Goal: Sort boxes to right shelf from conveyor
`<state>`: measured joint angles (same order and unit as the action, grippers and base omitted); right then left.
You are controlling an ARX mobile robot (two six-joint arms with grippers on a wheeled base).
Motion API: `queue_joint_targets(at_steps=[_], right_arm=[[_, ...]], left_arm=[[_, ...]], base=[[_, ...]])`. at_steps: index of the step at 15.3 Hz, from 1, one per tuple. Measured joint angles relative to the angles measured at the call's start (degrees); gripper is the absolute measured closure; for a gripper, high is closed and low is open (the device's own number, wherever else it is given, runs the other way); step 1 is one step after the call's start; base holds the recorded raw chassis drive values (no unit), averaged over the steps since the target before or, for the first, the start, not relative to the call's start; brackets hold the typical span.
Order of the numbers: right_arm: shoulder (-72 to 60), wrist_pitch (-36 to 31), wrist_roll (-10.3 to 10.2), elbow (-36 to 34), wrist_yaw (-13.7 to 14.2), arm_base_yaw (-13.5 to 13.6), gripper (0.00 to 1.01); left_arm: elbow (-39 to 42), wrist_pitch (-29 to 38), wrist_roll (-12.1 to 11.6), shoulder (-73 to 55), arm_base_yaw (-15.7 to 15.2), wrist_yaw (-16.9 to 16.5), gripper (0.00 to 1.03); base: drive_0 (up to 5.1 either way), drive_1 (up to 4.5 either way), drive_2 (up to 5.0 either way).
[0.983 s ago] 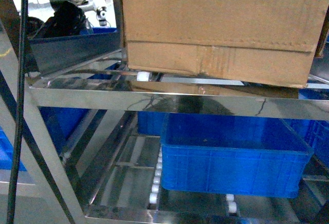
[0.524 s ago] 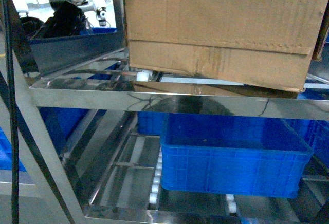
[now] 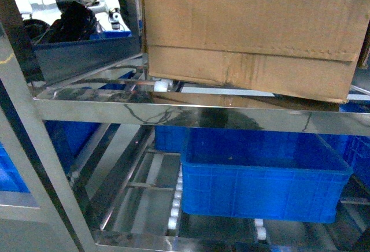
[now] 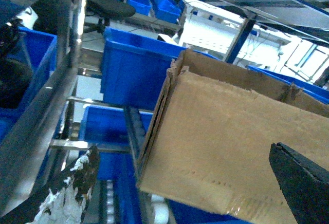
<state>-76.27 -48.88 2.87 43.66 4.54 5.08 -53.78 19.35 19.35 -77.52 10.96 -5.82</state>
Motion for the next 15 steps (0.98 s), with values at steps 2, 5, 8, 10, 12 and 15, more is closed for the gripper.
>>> queue_joint_targets(at_steps=[2,5,8,10,12,15], right_arm=[[11.2,12.9,-2.6,-4.8,-2.7,-3.9,0.03],[22.0,36.3,-7.6,-8.9,-10.4,-4.7,0.03],[25.3,22.8,-4.5,-17.8,-5.0,-4.8,0.30],[27.7,21.3,-3.8,-22.6,-4.8,-4.8,0.48],[30.3,20.3,-3.3,-26.8,-4.7,-4.8,0.68],[34.8,19.7,-3.3,-31.3,-4.7,-4.8,0.97]], left_arm=[[7.4,-7.5,-1.9,12.3,-4.3,0.3,0.05],[11.2,-10.9,-4.5,19.1,-5.8,1.8,0.05],[19.5,2.5,-13.0,22.2,-5.3,10.4,0.27],[26.0,5.8,-16.5,25.4,-6.3,10.6,0.45],[31.3,7.6,-17.9,28.0,-7.0,9.9,0.65],[37.4,9.2,-18.3,32.7,-11.3,6.3,0.94]], base=[[0.0,0.00,0.0],[0.0,0.00,0.0],[0.0,0.00,0.0],[0.0,0.00,0.0],[0.0,0.00,0.0],[0.0,0.00,0.0]])
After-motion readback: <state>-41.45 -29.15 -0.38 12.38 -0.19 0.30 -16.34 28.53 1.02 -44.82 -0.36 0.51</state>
